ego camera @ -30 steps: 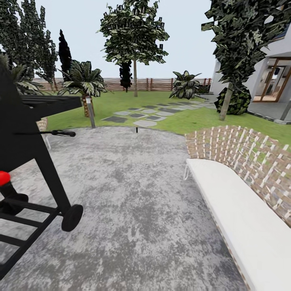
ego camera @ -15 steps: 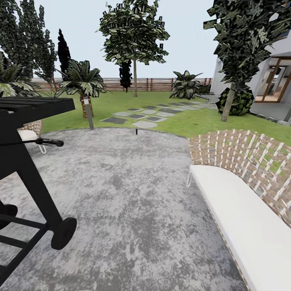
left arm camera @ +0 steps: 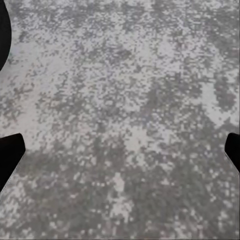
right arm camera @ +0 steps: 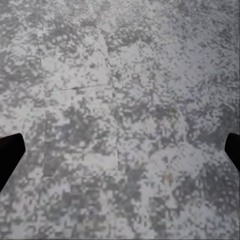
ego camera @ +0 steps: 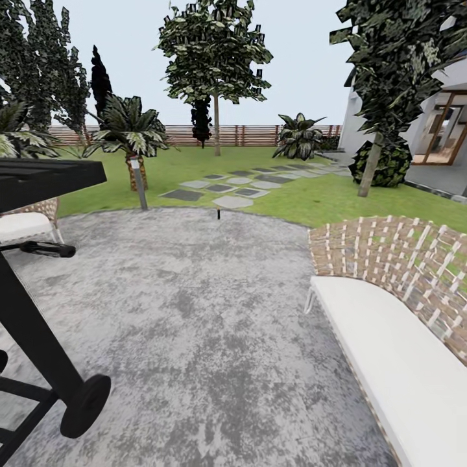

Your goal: In the garden, pick up the pesticide atomizer on the floor and spray pesticide onto both trees until each tree trunk is fully covered.

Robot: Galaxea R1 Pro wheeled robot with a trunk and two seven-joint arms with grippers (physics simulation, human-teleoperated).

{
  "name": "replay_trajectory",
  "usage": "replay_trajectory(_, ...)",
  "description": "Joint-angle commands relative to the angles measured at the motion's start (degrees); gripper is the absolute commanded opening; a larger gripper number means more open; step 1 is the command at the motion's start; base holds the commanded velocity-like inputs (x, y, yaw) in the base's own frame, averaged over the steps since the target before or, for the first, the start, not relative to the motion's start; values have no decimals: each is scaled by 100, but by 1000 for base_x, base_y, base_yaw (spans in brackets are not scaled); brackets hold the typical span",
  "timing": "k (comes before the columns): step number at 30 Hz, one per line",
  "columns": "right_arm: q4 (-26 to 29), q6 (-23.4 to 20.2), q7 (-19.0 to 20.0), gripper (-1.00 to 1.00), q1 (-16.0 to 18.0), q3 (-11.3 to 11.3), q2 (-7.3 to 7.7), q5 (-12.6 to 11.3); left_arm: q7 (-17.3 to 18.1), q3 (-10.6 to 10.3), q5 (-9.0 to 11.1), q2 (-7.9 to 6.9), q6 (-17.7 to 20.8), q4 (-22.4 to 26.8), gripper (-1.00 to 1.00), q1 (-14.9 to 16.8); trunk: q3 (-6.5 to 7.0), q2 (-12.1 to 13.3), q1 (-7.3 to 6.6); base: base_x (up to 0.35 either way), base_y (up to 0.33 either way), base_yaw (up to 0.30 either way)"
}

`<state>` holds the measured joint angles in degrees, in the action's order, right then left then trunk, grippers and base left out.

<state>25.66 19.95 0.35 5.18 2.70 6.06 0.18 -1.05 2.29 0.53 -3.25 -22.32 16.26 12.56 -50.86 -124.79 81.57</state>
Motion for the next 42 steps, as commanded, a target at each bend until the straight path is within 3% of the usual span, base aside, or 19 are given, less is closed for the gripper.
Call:
replay_trajectory(1,0,0,0,100,0,-2,0,0,0,0,3,0,0,0,100,0,0,0,0,338,0,0)
replay_trajectory(42,-26,-3,0,100,0,-8,0,5,0,0,0,0,0,0,100,0,0,0,0,338,0,0)
